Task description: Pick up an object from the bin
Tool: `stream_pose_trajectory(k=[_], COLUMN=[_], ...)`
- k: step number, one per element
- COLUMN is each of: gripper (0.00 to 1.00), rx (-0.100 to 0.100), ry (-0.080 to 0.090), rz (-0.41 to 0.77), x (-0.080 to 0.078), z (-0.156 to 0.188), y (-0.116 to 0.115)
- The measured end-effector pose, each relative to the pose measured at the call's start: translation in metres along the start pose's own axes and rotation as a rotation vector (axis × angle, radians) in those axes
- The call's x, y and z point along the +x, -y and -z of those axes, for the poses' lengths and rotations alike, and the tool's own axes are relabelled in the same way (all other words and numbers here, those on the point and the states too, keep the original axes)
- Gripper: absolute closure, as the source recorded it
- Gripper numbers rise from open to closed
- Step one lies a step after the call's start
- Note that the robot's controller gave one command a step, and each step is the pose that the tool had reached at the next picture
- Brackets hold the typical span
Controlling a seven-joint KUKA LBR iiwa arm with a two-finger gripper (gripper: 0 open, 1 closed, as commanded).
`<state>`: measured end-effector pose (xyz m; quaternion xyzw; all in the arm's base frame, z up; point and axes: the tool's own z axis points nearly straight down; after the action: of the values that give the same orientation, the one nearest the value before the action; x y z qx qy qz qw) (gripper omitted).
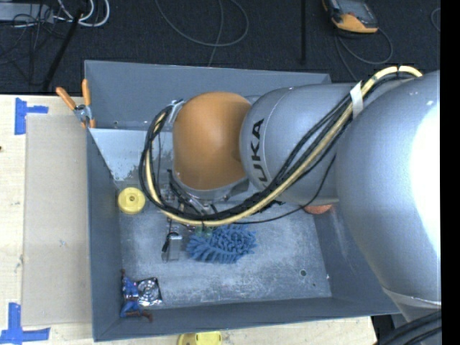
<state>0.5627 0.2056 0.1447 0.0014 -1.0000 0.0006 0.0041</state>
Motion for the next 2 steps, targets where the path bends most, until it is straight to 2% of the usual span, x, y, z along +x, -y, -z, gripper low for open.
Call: stream_pose_trajectory(k=[1,2], gripper=[0.00,0.00], rx=[-0.001,-0.002], ry=[0.007,0.006], rz=[-0.004,0.071], x=[-0.002,-0.007], z=[0.005,0.011], y=[0.001,0.033])
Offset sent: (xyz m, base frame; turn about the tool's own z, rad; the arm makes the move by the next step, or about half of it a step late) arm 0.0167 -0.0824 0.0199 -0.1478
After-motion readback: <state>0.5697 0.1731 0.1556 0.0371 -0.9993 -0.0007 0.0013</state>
